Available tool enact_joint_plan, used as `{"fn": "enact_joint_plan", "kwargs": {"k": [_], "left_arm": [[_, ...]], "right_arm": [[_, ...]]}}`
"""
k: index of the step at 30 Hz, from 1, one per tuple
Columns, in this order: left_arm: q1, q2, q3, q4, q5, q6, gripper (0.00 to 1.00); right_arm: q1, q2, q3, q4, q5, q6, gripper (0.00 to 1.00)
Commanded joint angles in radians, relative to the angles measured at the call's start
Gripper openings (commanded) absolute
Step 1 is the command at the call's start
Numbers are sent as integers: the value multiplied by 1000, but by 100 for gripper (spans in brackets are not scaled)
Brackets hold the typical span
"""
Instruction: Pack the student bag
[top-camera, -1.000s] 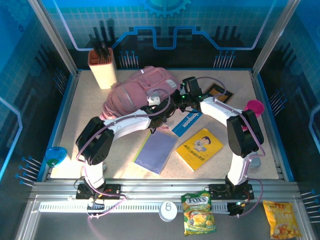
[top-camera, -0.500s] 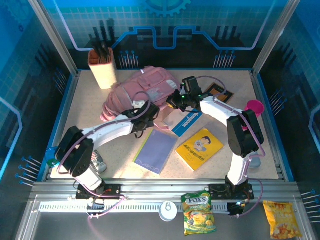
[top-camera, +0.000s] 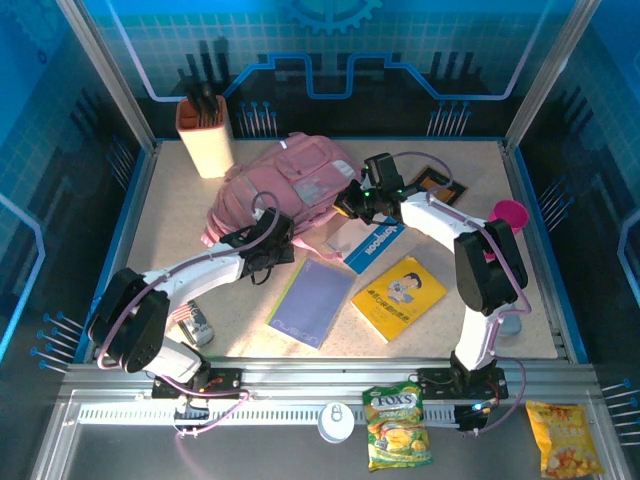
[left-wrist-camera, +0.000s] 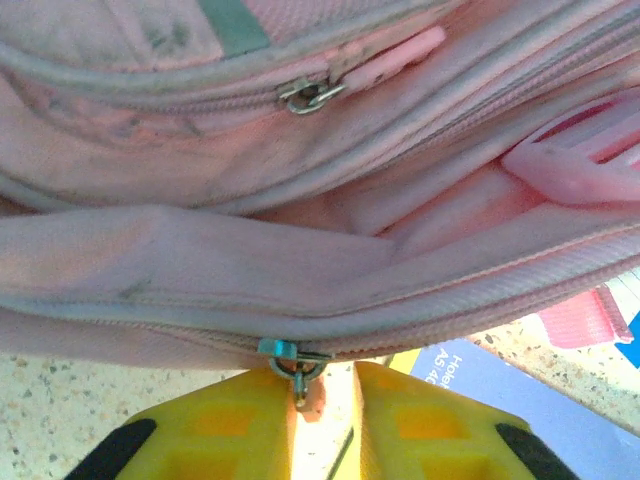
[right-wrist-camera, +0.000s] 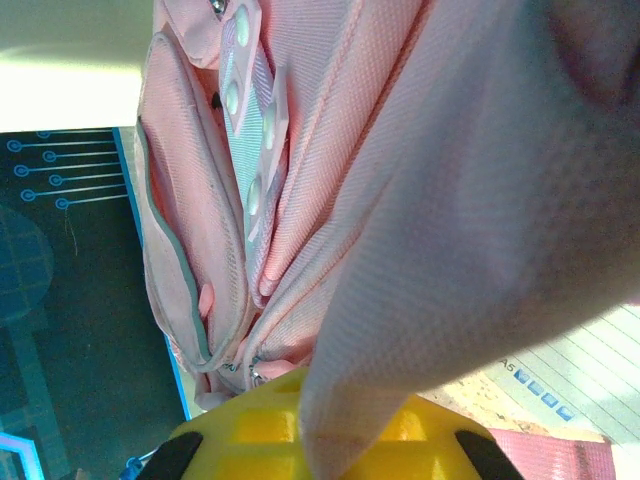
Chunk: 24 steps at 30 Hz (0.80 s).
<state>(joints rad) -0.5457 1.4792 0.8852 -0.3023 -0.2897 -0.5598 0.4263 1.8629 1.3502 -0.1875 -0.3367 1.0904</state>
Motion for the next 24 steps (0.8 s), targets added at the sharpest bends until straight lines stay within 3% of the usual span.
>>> {"fn": "enact_joint_plan", "kwargs": {"k": [1, 9, 11, 14, 24], "left_arm": [[13, 15, -2, 40, 6, 68, 24], [16, 22, -4, 46, -6, 70, 20], [17, 20, -7, 44, -20, 69, 15], [21, 8, -13, 34, -33, 69, 0], [74, -97, -113, -20, 22, 54, 0]], "right_arm": [[4, -23, 48, 25, -8, -21, 0], [5, -30, 36, 30, 4, -23, 0], [5, -31, 36, 29, 8, -26, 0], [4, -28, 36, 29, 12, -33, 0], [-71, 58, 85, 74, 40, -133, 1]]}}
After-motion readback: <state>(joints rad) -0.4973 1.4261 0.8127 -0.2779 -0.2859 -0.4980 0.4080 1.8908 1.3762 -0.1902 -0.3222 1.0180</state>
